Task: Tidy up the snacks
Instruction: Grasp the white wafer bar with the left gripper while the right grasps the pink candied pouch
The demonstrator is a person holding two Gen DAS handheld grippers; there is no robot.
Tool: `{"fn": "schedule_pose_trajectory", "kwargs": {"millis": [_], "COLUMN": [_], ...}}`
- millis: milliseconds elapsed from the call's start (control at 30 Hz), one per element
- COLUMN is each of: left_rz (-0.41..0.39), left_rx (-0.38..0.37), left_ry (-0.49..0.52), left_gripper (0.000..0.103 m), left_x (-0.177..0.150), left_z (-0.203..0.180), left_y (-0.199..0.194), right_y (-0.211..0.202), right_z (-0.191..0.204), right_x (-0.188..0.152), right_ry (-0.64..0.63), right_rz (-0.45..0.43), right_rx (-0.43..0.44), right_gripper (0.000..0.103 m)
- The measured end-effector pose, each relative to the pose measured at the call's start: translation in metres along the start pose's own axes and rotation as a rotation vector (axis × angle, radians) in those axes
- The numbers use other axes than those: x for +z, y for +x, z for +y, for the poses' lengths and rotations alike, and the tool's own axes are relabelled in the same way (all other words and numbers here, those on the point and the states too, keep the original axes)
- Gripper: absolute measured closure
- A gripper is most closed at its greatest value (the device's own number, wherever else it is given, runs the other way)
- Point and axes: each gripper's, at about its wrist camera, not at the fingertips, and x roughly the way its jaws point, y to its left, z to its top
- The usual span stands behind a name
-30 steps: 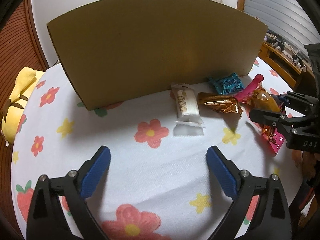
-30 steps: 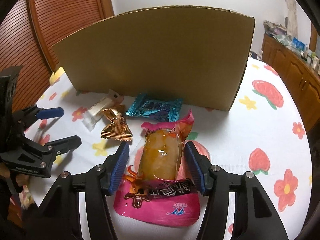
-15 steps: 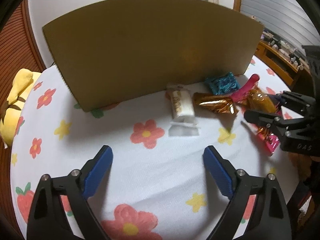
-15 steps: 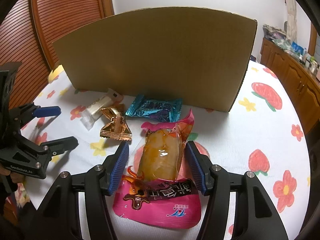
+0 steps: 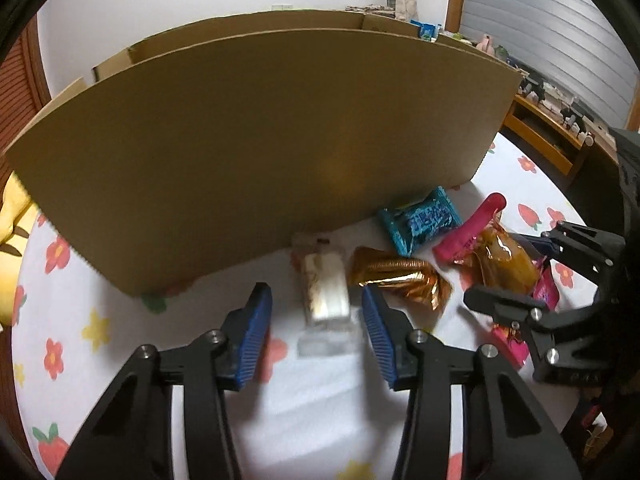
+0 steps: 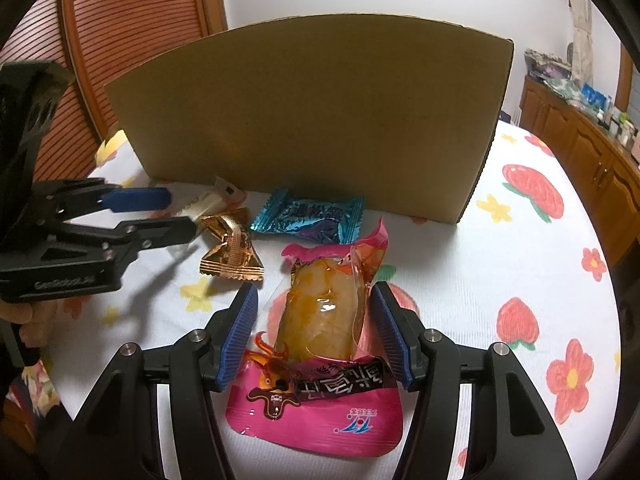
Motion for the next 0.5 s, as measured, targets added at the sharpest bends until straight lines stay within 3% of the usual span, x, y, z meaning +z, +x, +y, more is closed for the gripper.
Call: {"fn": "schedule_pose_trajectory", "kwargs": {"millis": [267, 500], "left_rz": [0.004, -0.036], "left_rx": [0.022, 0.012], "left_ry": [0.022, -0.001], "left_gripper": [0.083, 0.084], "left_x": [0.009, -0.009], "left_z": [-0.009, -0.003], "left_y": [0.013, -0.009], "right_y": [0.0, 0.0], "right_z": [0.0, 0.002], "right_x": [0.0, 0.0], "right_ry": [-0.001, -0.007], "right_rz": [-0.001, -0.005], "right_rx": [0.0, -0.003], "right_gripper": [0.043, 0.046]}}
